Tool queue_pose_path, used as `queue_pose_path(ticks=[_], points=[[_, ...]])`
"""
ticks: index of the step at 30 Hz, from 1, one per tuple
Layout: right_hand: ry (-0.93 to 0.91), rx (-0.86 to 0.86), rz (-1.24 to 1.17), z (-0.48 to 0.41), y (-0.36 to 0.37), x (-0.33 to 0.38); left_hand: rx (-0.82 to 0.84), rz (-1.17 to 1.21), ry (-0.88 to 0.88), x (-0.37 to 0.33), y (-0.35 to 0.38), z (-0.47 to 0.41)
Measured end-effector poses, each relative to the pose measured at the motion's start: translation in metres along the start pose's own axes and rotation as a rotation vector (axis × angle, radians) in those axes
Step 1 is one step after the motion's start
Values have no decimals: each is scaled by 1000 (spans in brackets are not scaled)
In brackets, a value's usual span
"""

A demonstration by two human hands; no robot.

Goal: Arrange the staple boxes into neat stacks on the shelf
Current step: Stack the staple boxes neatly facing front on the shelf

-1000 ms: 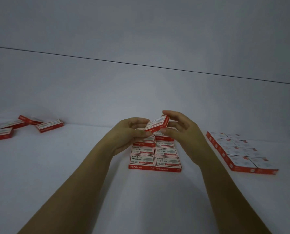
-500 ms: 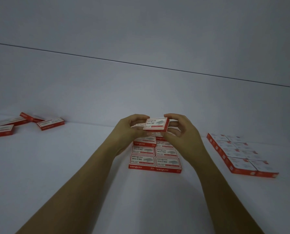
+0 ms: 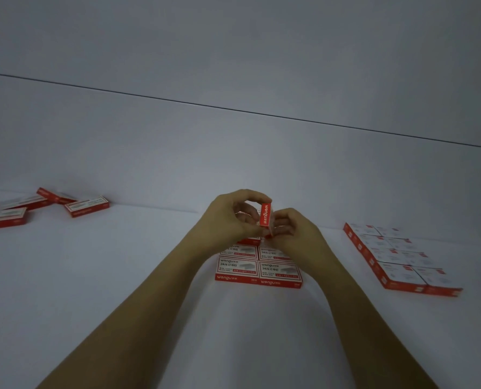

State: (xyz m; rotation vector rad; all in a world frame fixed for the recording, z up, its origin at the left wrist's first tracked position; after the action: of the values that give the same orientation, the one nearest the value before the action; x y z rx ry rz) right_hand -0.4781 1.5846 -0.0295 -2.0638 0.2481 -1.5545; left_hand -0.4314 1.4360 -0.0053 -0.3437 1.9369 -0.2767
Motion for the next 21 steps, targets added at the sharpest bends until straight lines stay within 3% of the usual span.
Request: queue_pose_path(ticks=[9, 21], points=[[-231, -330, 85, 6, -11, 13, -254, -312, 203, 11, -2, -3], [-279, -284, 266, 8, -5, 17, -283, -350, 151, 26, 0, -5]])
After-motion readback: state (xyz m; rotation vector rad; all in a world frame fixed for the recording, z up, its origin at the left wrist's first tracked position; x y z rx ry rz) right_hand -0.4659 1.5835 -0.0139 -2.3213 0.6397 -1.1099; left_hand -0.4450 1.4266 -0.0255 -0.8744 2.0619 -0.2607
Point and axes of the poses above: each hand's wrist, its own z-axis away from the middle knuckle, its own y-axis out of the palm, x = y × z, the point moved 3 cm from there along -z, towards the middle knuckle
